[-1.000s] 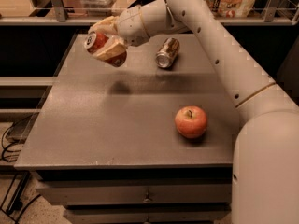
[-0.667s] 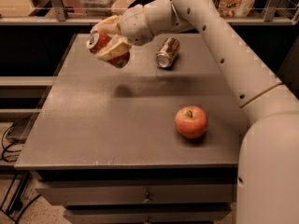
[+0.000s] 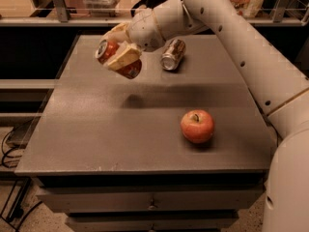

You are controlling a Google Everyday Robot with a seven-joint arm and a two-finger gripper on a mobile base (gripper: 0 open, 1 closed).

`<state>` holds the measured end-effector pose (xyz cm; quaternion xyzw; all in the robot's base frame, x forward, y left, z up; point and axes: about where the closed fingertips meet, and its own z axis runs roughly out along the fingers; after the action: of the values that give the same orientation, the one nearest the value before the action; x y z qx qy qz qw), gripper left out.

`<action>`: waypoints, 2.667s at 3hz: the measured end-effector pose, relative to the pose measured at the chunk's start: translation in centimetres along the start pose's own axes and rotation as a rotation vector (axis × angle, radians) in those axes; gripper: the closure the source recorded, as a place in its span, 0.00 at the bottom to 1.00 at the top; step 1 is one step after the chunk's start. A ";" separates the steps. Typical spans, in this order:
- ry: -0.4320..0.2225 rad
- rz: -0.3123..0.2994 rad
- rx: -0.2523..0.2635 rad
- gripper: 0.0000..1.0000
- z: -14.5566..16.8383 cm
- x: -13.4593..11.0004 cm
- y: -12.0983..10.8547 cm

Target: Place coke can upright

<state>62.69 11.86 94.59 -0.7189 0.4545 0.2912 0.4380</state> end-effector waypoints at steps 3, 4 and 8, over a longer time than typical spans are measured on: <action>-0.164 0.022 0.078 1.00 -1.0 -0.6 0.2; -0.247 0.047 0.131 1.00 -2.1 -0.7 0.3; -0.367 0.204 0.292 1.00 -4.9 2.8 2.0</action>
Offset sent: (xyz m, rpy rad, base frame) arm 0.0009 -0.0110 0.0097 0.1592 0.0085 -0.0237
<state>62.18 5.99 93.76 -0.5335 0.4747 0.3907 0.5808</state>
